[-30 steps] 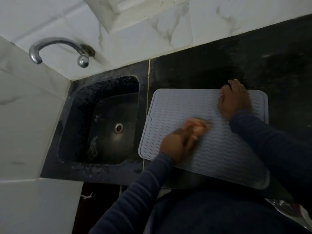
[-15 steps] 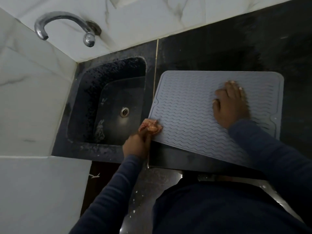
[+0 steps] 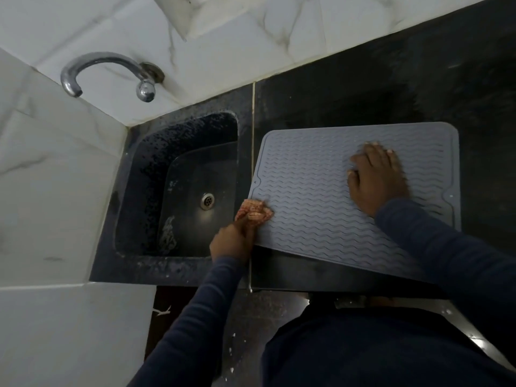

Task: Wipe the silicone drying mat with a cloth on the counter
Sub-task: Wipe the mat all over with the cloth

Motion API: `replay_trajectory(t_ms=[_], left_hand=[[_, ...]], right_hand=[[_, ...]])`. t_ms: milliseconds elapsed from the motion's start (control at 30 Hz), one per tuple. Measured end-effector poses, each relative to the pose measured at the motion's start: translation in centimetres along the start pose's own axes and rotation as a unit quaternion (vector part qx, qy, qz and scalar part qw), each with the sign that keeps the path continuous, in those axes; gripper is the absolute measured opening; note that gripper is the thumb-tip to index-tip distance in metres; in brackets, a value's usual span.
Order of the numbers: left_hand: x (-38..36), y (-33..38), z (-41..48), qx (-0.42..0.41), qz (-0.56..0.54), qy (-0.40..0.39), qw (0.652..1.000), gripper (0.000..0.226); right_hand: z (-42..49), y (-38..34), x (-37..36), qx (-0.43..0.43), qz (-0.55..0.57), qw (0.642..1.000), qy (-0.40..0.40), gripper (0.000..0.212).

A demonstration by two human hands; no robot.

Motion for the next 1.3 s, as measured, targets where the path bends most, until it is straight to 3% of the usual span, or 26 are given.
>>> replay_trajectory(t_ms=[67, 133, 233, 267, 333, 433, 567, 633, 700, 833, 900, 1067, 1133, 1200, 1300], left_hand=[[0.5, 1.8, -0.3, -0.052, -0.064, 0.009, 0.997, 0.036], [0.2, 6.3, -1.5, -0.160, -0.143, 0.027, 0.976, 0.032], [-2.2, 13.4, -4.7, -0.305, -0.102, -0.014, 0.947, 0.057], [-2.7, 14.1, -5.0, -0.320, -0.075, -0.016, 0.944, 0.062], [-2.8, 12.5, -3.9, -0.284, -0.070, -0.007, 0.956, 0.062], [-2.7, 4.6, 0.0, -0.121, -0.094, -0.016, 0.988, 0.056], [-1.0, -1.4, 3.2, 0.051, -0.070, -0.007, 0.996, 0.058], [-0.3, -0.2, 3.2, 0.036, -0.094, 0.038, 0.994, 0.045], [-0.4, 4.2, 2.2, -0.049, -0.159, 0.069, 0.984, 0.036], [-2.2, 14.9, -1.7, -0.263, -0.104, 0.010, 0.959, 0.042], [-2.2, 14.7, -1.2, -0.259, -0.074, 0.022, 0.963, 0.041], [-1.1, 2.6, 3.9, -0.016, -0.097, -0.005, 0.995, 0.053], [-0.5, 0.8, 5.0, 0.032, -0.058, -0.011, 0.998, 0.046], [0.1, 2.8, 4.9, -0.007, -0.107, 0.028, 0.994, 0.041], [-0.6, 10.9, 1.8, -0.169, -0.163, 0.047, 0.971, 0.040]], right_hand=[[0.2, -0.2, -0.1, 0.004, 0.006, 1.000, -0.004, 0.047], [0.2, -0.1, 0.1, -0.001, 0.007, 1.000, -0.004, 0.044], [-0.1, 0.0, 0.0, -0.008, 0.000, 1.000, -0.005, 0.038], [0.0, -0.1, 0.0, -0.006, 0.000, 1.000, -0.004, 0.038], [0.1, -0.1, 0.0, 0.000, 0.006, 1.000, -0.001, 0.039], [-0.1, 0.0, 0.0, -0.008, 0.020, 1.000, 0.003, 0.047], [-0.1, -0.2, 0.0, -0.012, 0.022, 1.000, -0.007, 0.048], [0.1, -0.2, 0.1, -0.016, 0.014, 1.000, -0.011, 0.046], [0.2, -0.2, 0.1, -0.016, -0.002, 1.000, -0.013, 0.040], [0.3, -0.4, 0.1, -0.017, -0.011, 1.000, -0.017, 0.039], [0.2, -0.1, 0.0, -0.018, -0.003, 1.000, -0.016, 0.039], [0.0, -0.4, 0.2, -0.015, 0.006, 1.000, -0.011, 0.039], [0.1, -0.5, 0.1, -0.016, -0.005, 1.000, -0.013, 0.038], [0.2, -0.7, 0.1, -0.022, -0.015, 1.000, -0.017, 0.041], [0.2, -0.8, 0.2, -0.024, -0.029, 0.999, -0.034, 0.043]])
Point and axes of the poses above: each hand's wrist, its own z-axis towards the middle knuckle, its own x-axis out of the back of the hand, y = z × x, the point moved 3 cm from there along z, towards the middle knuckle, and after that the axes turned 2 degrees about z, right-handed, at the moved point
